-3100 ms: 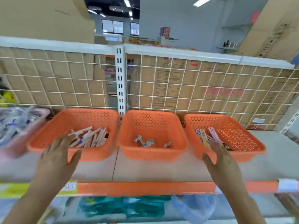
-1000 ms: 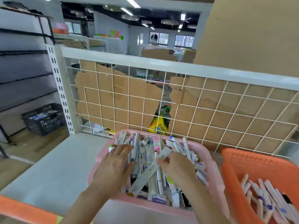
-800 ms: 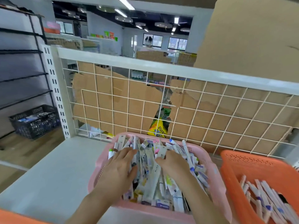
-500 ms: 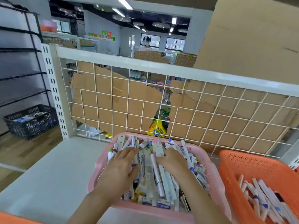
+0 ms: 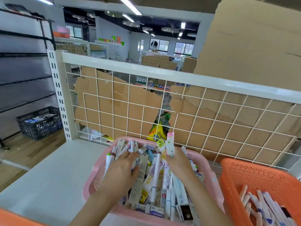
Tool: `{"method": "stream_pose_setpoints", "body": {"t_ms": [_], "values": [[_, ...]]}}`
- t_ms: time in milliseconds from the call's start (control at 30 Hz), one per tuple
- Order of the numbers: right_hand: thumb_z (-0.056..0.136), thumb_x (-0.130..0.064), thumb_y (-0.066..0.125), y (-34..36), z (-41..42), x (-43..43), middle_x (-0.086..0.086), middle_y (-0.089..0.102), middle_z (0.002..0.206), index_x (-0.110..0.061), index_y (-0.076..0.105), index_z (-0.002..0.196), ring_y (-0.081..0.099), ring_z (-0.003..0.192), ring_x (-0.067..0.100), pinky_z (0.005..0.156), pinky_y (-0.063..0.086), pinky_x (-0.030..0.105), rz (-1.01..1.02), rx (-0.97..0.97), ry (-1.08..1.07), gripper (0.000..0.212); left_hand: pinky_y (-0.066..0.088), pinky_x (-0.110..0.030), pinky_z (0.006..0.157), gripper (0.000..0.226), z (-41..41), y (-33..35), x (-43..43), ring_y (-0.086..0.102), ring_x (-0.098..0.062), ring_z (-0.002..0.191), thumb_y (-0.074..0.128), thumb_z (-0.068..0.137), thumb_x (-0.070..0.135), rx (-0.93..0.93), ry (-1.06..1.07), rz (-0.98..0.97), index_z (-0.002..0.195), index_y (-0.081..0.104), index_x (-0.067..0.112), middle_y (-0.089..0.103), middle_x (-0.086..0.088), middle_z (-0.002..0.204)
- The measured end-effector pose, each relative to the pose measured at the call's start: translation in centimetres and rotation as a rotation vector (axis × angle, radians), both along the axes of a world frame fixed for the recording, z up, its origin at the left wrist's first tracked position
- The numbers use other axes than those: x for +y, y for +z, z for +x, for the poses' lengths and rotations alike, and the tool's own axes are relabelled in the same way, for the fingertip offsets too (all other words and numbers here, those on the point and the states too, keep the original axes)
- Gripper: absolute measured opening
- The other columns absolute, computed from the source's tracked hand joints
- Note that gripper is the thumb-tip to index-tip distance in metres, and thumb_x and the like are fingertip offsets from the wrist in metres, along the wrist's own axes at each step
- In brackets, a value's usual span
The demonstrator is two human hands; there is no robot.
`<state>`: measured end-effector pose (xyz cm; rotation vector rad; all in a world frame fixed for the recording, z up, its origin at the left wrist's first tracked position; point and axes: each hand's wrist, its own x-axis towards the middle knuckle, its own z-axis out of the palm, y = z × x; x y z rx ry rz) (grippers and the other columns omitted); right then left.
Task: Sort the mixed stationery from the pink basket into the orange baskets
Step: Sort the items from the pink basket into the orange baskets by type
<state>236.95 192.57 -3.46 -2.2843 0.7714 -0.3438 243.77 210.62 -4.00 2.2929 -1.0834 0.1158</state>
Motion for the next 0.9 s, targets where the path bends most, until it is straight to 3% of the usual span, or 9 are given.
{"method": "stream_pose_setpoints", "body": {"t_ms": [67, 233, 367, 467, 567, 633, 767, 900], "values": [[0.091, -0.010, 0.045, 0.2, -0.5, -0.6, -0.001, 0.044, 0.066, -0.014, 0.047, 0.089, 0.041, 0.055, 0.013, 0.050, 0.027, 0.027, 0.043, -0.015, 0.018, 0.005, 0.047, -0.028, 0.077, 0.036, -0.3, 0.1, -1.1, 0.060, -0.018, 0.096, 0.044, 0.096, 0.029, 0.014, 0.061, 0.095, 0.130, 0.048, 0.021, 0.054, 0.002, 0.120], [0.086, -0.007, 0.049, 0.0, -1.4, -2.1, 0.017, 0.060, 0.092, -0.005, 0.053, 0.102, 0.051, 0.072, 0.022, 0.059, 0.034, 0.030, 0.129, -0.046, -0.043, 0.016, 0.044, -0.030, 0.091, 0.041, -1.1, -0.1, -4.0, 0.045, -0.022, 0.119, 0.035, 0.097, 0.034, -0.088, 0.224, 0.404, 0.132, 0.038, 0.014, 0.044, -0.005, 0.129], [0.087, -0.010, 0.050, 0.1, -2.2, -3.2, 0.009, 0.064, 0.094, -0.010, 0.054, 0.110, 0.060, 0.079, 0.024, 0.066, 0.043, 0.030, 0.155, -0.043, -0.046, 0.023, 0.042, -0.032, 0.095, 0.049, -2.0, -0.1, -5.3, 0.041, -0.029, 0.122, 0.032, 0.098, 0.031, -0.191, 0.297, 0.574, 0.140, 0.024, 0.007, 0.031, -0.013, 0.139], [0.089, -0.015, 0.055, 0.2, -2.8, -3.9, -0.003, 0.057, 0.075, -0.010, 0.054, 0.107, 0.054, 0.065, 0.013, 0.058, 0.039, 0.024, 0.145, -0.037, -0.021, 0.019, 0.045, -0.030, 0.089, 0.052, -2.0, -0.1, -5.7, 0.044, -0.027, 0.120, 0.036, 0.098, 0.030, -0.189, 0.346, 0.577, 0.142, 0.020, 0.006, 0.025, -0.013, 0.142], [0.087, -0.019, 0.062, 0.3, -3.4, -4.4, -0.009, 0.051, 0.070, -0.013, 0.053, 0.099, 0.050, 0.062, 0.006, 0.052, 0.035, 0.012, 0.110, -0.059, -0.010, 0.017, 0.046, -0.024, 0.085, 0.048, -2.0, 0.0, -5.8, 0.052, -0.021, 0.113, 0.036, 0.100, 0.024, -0.202, 0.374, 0.581, 0.141, 0.022, 0.005, 0.030, -0.015, 0.137], [0.087, -0.020, 0.060, 0.4, -3.7, -4.7, -0.009, 0.051, 0.069, -0.015, 0.053, 0.104, 0.047, 0.057, 0.003, 0.049, 0.036, 0.009, 0.068, -0.037, -0.026, 0.019, 0.045, -0.025, 0.085, 0.042, -1.8, 0.0, -5.7, 0.051, -0.022, 0.112, 0.034, 0.099, 0.013, -0.209, 0.363, 0.644, 0.138, 0.026, 0.001, 0.033, -0.016, 0.134], [0.089, -0.020, 0.056, 0.3, -3.8, -5.4, 0.001, 0.057, 0.086, -0.011, 0.051, 0.116, 0.049, 0.063, 0.010, 0.041, 0.034, 0.011, 0.053, -0.006, -0.076, 0.029, 0.044, -0.025, 0.079, 0.034, -1.5, -0.2, -5.6, 0.046, -0.024, 0.111, 0.034, 0.094, 0.002, -0.142, 0.309, 0.667, 0.125, 0.044, -0.004, 0.038, -0.018, 0.128], [0.089, -0.025, 0.051, 0.0, -4.0, -5.8, 0.008, 0.062, 0.093, -0.010, 0.051, 0.111, 0.059, 0.076, 0.022, 0.062, 0.047, 0.031, 0.011, -0.013, -0.139, 0.027, 0.043, -0.025, 0.077, 0.029, -1.5, 0.5, -5.0, 0.055, -0.022, 0.095, 0.038, 0.097, 0.013, 0.090, 0.335, 0.367, 0.125, 0.039, 0.005, 0.038, -0.014, 0.127]]}}
